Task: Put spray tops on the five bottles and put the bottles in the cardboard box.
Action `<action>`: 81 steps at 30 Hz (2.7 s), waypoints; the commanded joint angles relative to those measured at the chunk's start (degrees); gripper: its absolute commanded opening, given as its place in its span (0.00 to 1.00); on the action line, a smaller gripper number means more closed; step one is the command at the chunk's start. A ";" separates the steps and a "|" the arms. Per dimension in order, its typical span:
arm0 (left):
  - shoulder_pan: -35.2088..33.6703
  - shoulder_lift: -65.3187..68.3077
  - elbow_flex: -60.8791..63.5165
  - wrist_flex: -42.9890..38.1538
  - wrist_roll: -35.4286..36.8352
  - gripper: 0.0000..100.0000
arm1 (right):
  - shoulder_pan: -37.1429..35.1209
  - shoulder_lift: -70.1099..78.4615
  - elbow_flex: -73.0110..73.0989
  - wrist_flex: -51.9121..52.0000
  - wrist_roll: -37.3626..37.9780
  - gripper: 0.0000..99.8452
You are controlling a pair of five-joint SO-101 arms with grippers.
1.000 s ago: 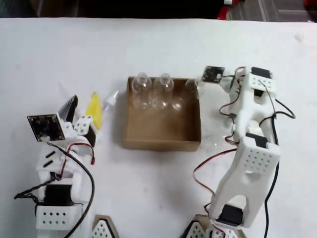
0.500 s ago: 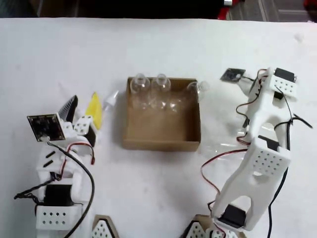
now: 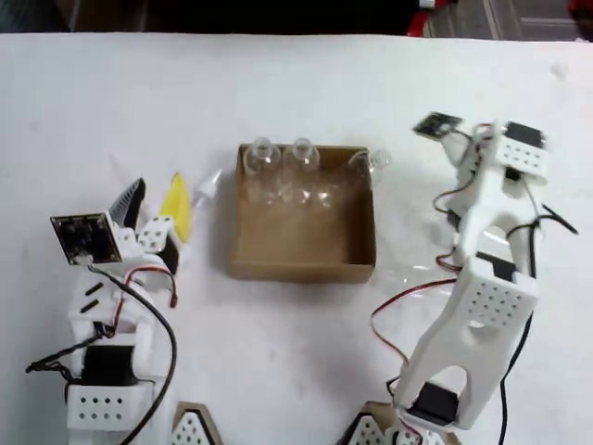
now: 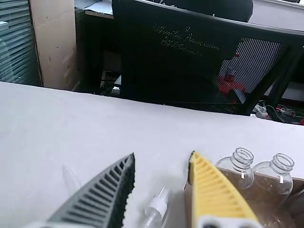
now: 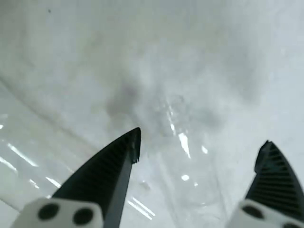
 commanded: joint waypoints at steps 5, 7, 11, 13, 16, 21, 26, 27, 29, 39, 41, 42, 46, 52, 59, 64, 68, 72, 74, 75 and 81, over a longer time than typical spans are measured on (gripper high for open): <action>-0.40 -0.48 -0.53 -1.41 -0.53 0.18 | -5.93 -4.00 -2.37 -1.45 -0.88 0.34; -0.22 -0.48 -0.53 -1.49 -0.53 0.18 | -6.90 -5.58 -2.37 -0.40 -0.88 0.34; 1.45 -0.48 -0.44 -1.32 -1.14 0.18 | -8.04 -12.97 -2.37 1.54 -0.88 0.34; 1.71 -0.48 -0.18 -1.49 -2.64 0.18 | -8.04 -17.71 -2.37 1.71 -0.88 0.33; 1.80 -0.57 0.62 -2.99 -2.81 0.18 | -7.96 -23.34 -2.02 1.54 -2.02 0.25; 1.80 -0.57 0.97 -3.52 -2.90 0.18 | -10.33 -24.75 -2.29 1.19 -21.80 0.01; 1.71 -0.57 0.97 -3.16 -2.90 0.18 | -13.32 -24.48 -2.29 1.27 -32.97 0.01; 1.71 -0.66 0.97 -3.16 -2.90 0.18 | -14.11 -24.48 -2.29 1.27 -33.76 0.02; 1.71 -0.66 0.97 -3.16 -2.90 0.18 | -15.34 -24.48 -2.29 1.19 -34.46 0.02; 1.71 -0.66 0.79 -3.16 -2.90 0.18 | -18.59 -20.09 -2.29 0.48 -34.55 0.02; 1.71 -0.66 0.79 -3.16 -2.90 0.18 | -19.12 -19.12 -2.37 0.40 -34.64 0.02; 1.71 -0.66 0.79 -3.16 -2.90 0.18 | -19.56 -18.68 -2.37 0.40 -34.64 0.02; 1.71 -0.66 0.79 -3.25 -2.99 0.18 | -20.97 -18.59 -2.37 -0.13 -37.27 0.02; 1.71 -0.66 0.88 -3.34 -2.99 0.18 | -21.41 -18.59 -2.37 -1.71 -38.95 0.02; 1.63 -0.66 0.88 -3.43 -2.99 0.18 | -16.48 -18.51 -6.51 -1.54 -38.95 0.02; 1.36 -0.66 0.88 -3.43 -2.99 0.18 | -9.54 -16.84 -11.87 -1.54 -31.56 0.02; 1.63 -0.66 0.88 -3.43 -2.99 0.18 | -6.64 -12.26 -11.69 0.75 -15.30 0.02; 1.63 -0.66 0.88 -3.34 -2.99 0.18 | -3.82 -6.73 -12.04 2.24 -4.31 0.07; 1.63 -0.66 0.88 -3.34 -2.99 0.18 | -3.21 -4.62 -12.13 2.24 -2.37 0.14; 1.63 -0.66 0.88 -3.34 -2.99 0.18 | -2.95 -3.91 -12.13 2.33 -1.67 0.17; 1.63 -0.66 0.88 -3.34 -2.99 0.18 | -2.86 -1.89 -11.52 2.42 4.66 0.19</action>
